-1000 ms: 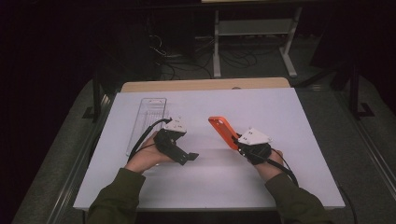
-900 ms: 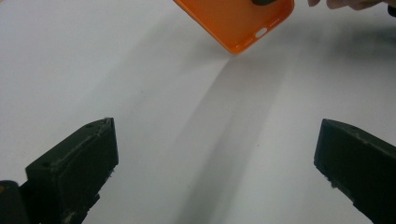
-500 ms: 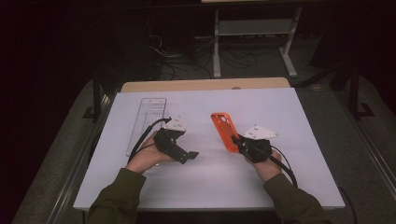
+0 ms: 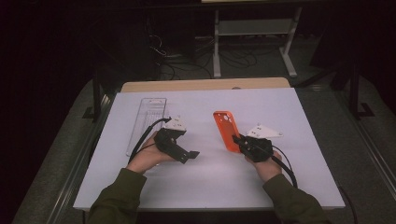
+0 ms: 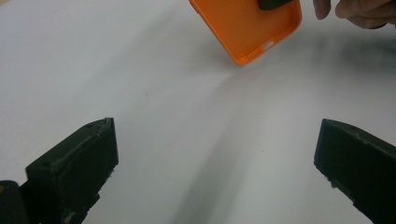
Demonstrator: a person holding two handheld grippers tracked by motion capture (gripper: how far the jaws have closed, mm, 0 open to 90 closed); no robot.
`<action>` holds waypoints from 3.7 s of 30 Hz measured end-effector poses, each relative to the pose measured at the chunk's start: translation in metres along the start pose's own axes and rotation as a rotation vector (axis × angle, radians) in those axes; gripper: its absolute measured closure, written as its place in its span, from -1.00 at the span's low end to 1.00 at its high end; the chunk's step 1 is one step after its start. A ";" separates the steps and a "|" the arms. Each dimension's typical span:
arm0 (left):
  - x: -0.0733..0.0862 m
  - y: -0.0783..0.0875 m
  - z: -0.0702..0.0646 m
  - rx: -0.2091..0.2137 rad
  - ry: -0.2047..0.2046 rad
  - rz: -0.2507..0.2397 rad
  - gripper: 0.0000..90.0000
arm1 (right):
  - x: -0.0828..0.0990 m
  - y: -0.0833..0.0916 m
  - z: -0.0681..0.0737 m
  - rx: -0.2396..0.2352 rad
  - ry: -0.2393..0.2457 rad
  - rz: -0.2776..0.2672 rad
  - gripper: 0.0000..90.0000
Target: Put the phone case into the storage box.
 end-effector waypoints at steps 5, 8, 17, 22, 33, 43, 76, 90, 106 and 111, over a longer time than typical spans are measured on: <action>-0.001 0.001 0.001 -0.022 0.002 -0.013 -1.00 | 0.000 0.001 -0.001 0.008 0.012 -0.004 0.78; -0.003 0.000 0.001 -0.033 0.035 -0.038 -1.00 | -0.001 0.001 -0.001 0.010 0.008 -0.006 0.78; -0.011 -0.001 -0.003 -0.028 0.028 -0.067 -1.00 | -0.001 0.002 0.001 0.014 0.008 0.000 0.78; -0.020 0.001 -0.003 -0.028 0.035 -0.108 -1.00 | -0.002 0.003 -0.001 0.023 -0.001 -0.003 0.78; -0.033 -0.005 -0.003 -0.046 0.034 -0.146 -1.00 | -0.002 0.003 -0.001 0.025 -0.003 -0.009 0.78; -0.031 -0.009 -0.002 -0.060 0.071 -0.156 -1.00 | -0.001 0.001 0.003 0.009 -0.005 -0.007 0.78; -0.032 -0.020 -0.007 -0.076 0.117 -0.218 -1.00 | -0.007 -0.007 0.043 -0.086 -0.020 -0.025 0.78; -0.033 -0.026 -0.010 -0.085 0.144 -0.265 -1.00 | -0.006 -0.009 0.051 -0.107 -0.010 -0.018 0.78; -0.033 -0.032 -0.013 -0.074 0.184 -0.312 -1.00 | -0.005 -0.009 0.052 -0.102 0.017 -0.016 0.77; -0.034 -0.033 -0.012 -0.069 0.206 -0.323 -1.00 | -0.004 -0.011 0.056 -0.107 0.029 -0.009 0.77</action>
Point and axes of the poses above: each handheld gripper's, and its own axes: y roughly backward along the jaws, x roughly out of its underside, z roughly to its left, the point moved 1 cm from there along -y, roughly forward along the jaws, and after that the axes turned 5 degrees about -z, right-handed, at the moved point
